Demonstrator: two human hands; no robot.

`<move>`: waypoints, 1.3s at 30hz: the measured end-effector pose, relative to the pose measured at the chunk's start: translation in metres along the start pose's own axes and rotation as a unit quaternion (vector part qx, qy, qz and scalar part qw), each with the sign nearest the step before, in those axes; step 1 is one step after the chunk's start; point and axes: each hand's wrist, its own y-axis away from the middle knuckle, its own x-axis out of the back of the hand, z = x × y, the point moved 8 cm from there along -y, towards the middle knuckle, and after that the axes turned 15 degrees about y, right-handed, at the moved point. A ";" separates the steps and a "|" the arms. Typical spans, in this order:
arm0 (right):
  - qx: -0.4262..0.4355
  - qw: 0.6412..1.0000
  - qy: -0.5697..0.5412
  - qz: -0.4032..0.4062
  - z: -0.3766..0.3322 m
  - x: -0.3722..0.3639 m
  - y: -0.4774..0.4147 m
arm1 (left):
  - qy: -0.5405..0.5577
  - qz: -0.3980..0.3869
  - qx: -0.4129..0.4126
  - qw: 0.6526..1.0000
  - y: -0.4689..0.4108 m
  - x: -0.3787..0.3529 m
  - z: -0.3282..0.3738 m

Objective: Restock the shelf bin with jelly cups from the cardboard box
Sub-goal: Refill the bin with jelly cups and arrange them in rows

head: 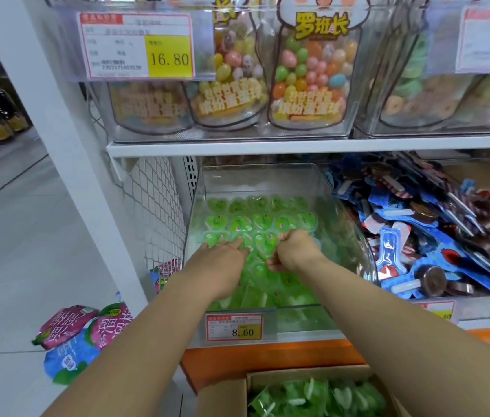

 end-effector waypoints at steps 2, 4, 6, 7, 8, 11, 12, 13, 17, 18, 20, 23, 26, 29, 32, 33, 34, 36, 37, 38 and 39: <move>-0.001 1.000 -0.008 -0.006 0.001 -0.001 0.001 | 0.001 0.003 0.000 1.000 0.000 0.000 0.000; -0.004 1.000 -0.013 -0.013 0.001 0.000 0.004 | 0.004 0.004 0.002 1.000 0.001 0.001 0.000; -0.002 1.000 -0.015 -0.009 0.001 0.002 0.004 | 0.006 0.004 0.003 1.000 0.001 0.002 0.000; -0.001 1.000 -0.017 -0.011 0.002 0.002 0.003 | 0.006 0.003 0.004 1.000 0.001 0.002 0.000; -0.002 1.000 -0.018 -0.014 0.002 0.003 0.004 | 0.006 0.003 0.004 1.000 0.001 0.002 0.001; -0.020 1.000 -0.020 -0.013 0.005 0.004 0.003 | 0.005 0.003 0.007 1.000 0.001 0.003 0.001; -0.027 0.999 -0.024 -0.011 0.006 0.005 0.002 | 0.005 0.003 0.008 1.000 0.001 0.002 0.001; -0.029 0.999 -0.028 -0.012 0.007 0.004 0.001 | 0.004 0.002 0.009 1.000 0.002 0.002 0.002; -0.027 0.999 -0.022 -0.011 0.004 0.004 0.002 | 0.005 0.003 0.010 1.000 0.002 0.002 0.003; -0.020 1.000 -0.019 -0.009 0.003 0.004 0.001 | 0.006 0.002 0.010 1.000 0.002 0.002 0.004; -0.006 1.000 -0.004 -0.008 0.001 0.005 0.001 | 0.006 0.002 0.010 1.000 0.002 0.002 0.003; 0.036 0.996 0.079 -0.004 -0.003 0.011 0.006 | 0.009 0.002 0.007 1.000 0.002 0.002 0.002; 0.122 0.973 0.196 0.012 -0.019 0.029 0.020 | 0.019 0.015 0.001 1.000 0.002 0.006 0.003; 0.232 0.930 0.282 0.044 -0.042 0.058 0.051 | 0.043 0.053 -0.025 0.997 0.006 0.014 0.010; 0.261 0.857 0.441 0.052 -0.042 0.071 0.066 | 0.078 0.076 -0.057 0.992 0.012 0.019 0.022; 0.248 0.831 0.497 0.039 -0.037 0.068 0.067 | 0.087 0.077 -0.066 0.991 0.013 0.019 0.026; 0.234 0.806 0.543 0.025 -0.030 0.063 0.067 | 0.095 0.075 -0.072 0.990 0.014 0.018 0.031; 0.221 0.769 0.600 0.018 -0.023 0.053 0.070 | 0.108 0.063 -0.073 0.990 0.013 0.012 0.037; 0.218 0.757 0.616 0.024 -0.022 0.051 0.073 | 0.113 0.055 -0.071 0.990 0.013 0.009 0.039; 0.217 0.745 0.630 0.029 -0.022 0.049 0.074 | 0.117 0.051 -0.070 0.989 0.013 0.007 0.040; 0.218 0.735 0.642 0.033 -0.021 0.047 0.074 | 0.121 0.049 -0.070 0.989 0.014 0.005 0.040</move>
